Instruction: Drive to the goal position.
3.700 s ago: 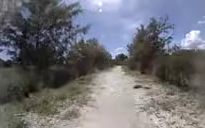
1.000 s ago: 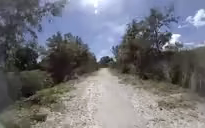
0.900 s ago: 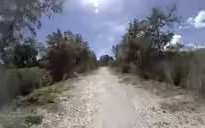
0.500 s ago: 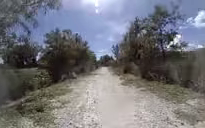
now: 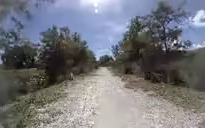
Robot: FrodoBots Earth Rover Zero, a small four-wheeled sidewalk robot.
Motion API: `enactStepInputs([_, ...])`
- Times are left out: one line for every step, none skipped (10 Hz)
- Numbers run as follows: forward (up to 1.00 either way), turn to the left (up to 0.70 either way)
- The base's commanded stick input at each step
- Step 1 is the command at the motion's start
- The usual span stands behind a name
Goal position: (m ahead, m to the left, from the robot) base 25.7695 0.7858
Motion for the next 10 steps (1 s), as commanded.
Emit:
enactStepInputs([0.70, 0.00])
enactStepInputs([0.70, 0.00])
enactStepInputs([0.70, 0.00])
enactStepInputs([0.70, 0.00])
enactStepInputs([0.70, 0.00])
enactStepInputs([0.70, 0.00])
enactStepInputs([0.70, 0.00])
enactStepInputs([0.70, 0.00])
enactStepInputs([0.70, 0.00])
enactStepInputs([0.70, 0.00])
